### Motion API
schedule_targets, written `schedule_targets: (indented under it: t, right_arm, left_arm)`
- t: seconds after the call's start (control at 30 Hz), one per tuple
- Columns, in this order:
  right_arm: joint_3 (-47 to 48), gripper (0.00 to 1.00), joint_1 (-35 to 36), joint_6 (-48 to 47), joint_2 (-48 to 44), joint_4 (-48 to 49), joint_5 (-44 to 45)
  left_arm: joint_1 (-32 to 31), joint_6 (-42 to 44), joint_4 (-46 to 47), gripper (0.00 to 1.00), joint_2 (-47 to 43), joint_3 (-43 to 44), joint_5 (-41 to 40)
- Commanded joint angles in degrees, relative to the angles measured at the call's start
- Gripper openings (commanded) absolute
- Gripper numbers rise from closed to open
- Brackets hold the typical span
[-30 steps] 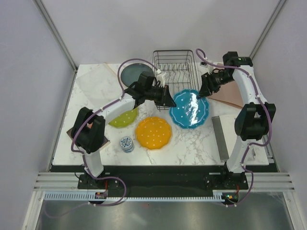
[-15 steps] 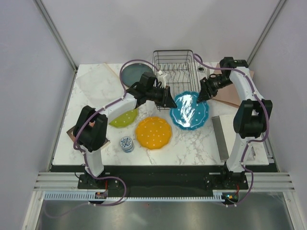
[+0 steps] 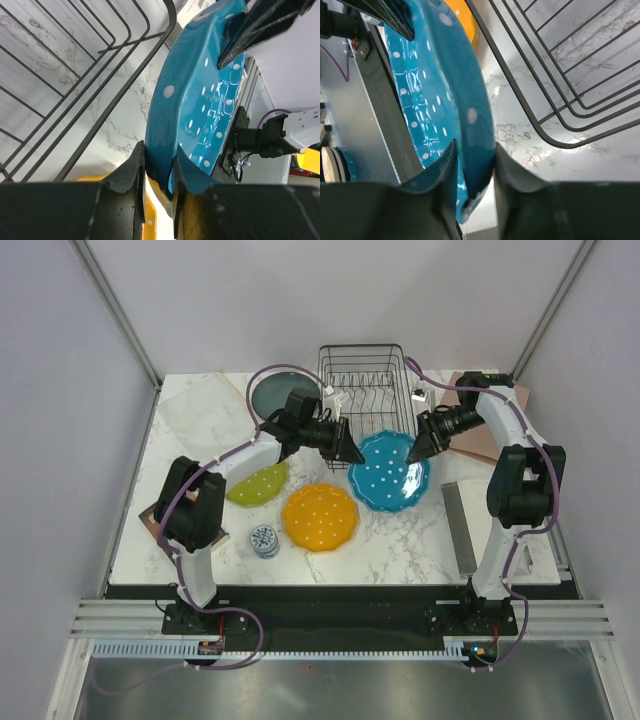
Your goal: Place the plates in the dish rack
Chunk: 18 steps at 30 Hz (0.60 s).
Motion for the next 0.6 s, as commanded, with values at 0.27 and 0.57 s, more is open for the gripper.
schedule_targets:
  t: [0.27, 0.57]
  right_arm:
    - [11.8, 0.00, -0.1, 3.0, 4.4, -6.3, -8.3]
    - [34.8, 0.00, -0.8, 13.0, 5.6, -1.8, 1.0]
  left_arm:
    - [4.0, 3.6, 6.9, 0.50, -2.9, 4.3, -1.5]
    - [15.5, 10.7, -1.5, 0.68, -8.7, 6.5, -7.8]
